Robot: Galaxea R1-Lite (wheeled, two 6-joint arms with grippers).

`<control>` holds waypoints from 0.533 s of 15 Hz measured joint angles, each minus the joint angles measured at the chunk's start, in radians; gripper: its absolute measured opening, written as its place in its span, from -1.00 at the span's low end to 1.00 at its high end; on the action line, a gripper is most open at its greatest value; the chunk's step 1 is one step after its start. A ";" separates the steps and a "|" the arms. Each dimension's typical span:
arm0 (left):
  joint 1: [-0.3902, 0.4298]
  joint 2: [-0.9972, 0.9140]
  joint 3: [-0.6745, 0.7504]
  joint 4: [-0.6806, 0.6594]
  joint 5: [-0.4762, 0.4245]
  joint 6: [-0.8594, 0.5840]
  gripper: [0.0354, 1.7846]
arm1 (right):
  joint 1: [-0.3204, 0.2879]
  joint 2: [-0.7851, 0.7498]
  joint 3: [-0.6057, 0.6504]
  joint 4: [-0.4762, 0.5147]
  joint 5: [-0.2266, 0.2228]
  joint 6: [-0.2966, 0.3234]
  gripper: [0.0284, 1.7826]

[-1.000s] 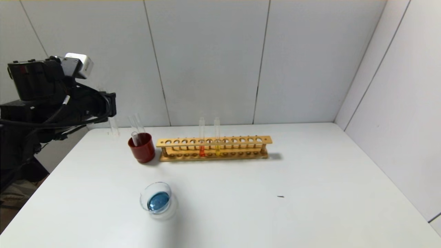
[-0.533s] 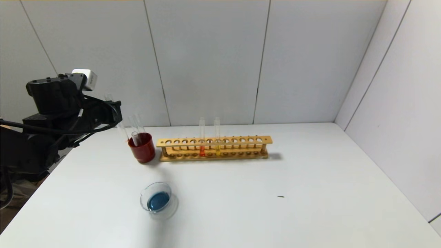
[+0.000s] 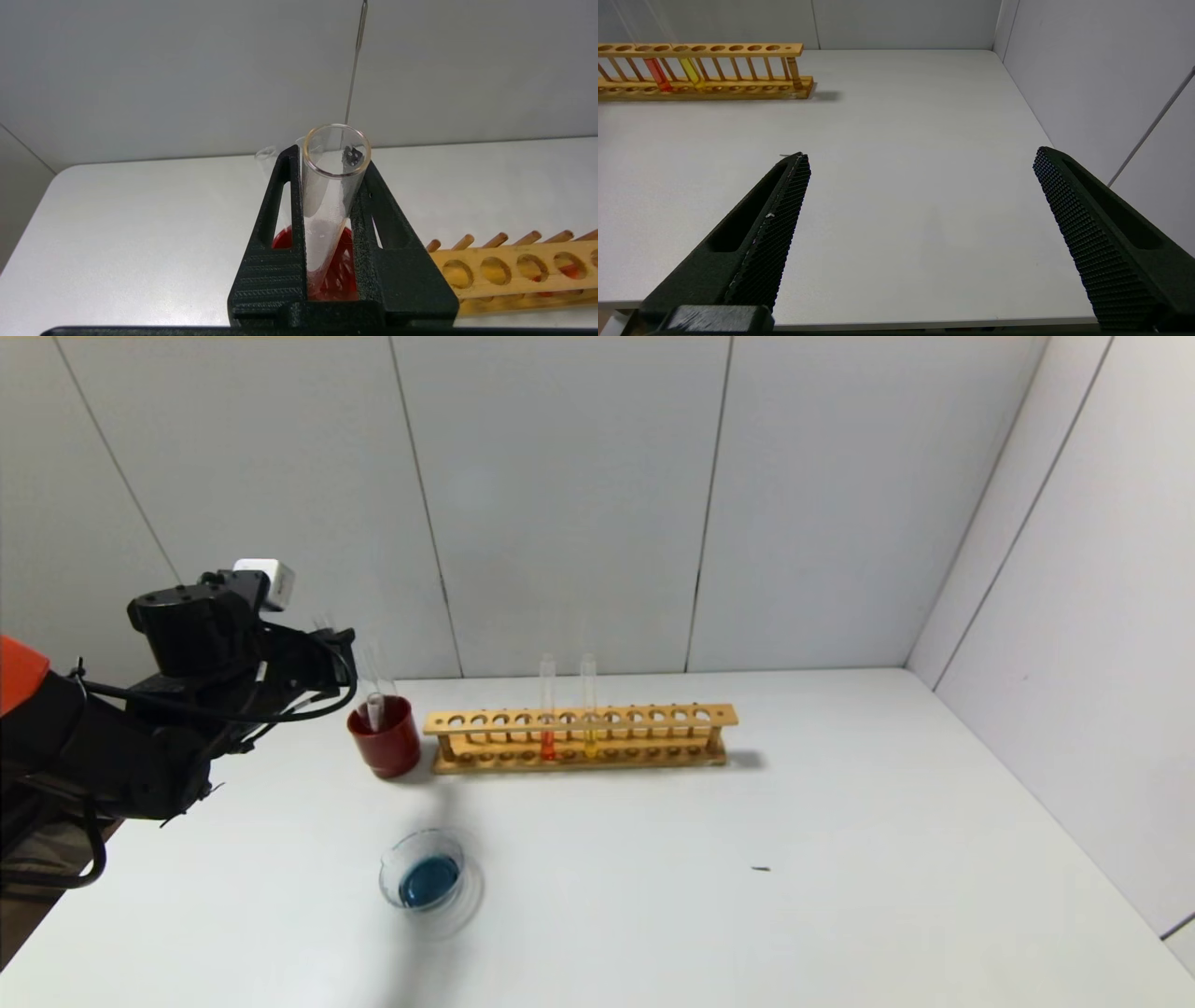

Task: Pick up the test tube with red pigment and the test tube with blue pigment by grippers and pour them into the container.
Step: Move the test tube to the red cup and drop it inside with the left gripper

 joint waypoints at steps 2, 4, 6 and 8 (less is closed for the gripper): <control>0.000 0.019 0.001 -0.017 -0.002 -0.001 -0.67 | 0.000 0.000 0.000 0.000 0.000 0.000 0.96; 0.000 0.041 0.002 -0.053 -0.002 0.000 -0.67 | 0.000 0.000 0.000 0.000 0.000 0.000 0.96; 0.000 0.066 0.005 -0.097 -0.004 0.003 -0.67 | 0.000 0.000 0.000 0.000 0.000 0.000 0.96; 0.000 0.085 0.007 -0.110 -0.004 0.007 -0.60 | 0.000 0.000 0.000 0.000 0.000 0.000 0.96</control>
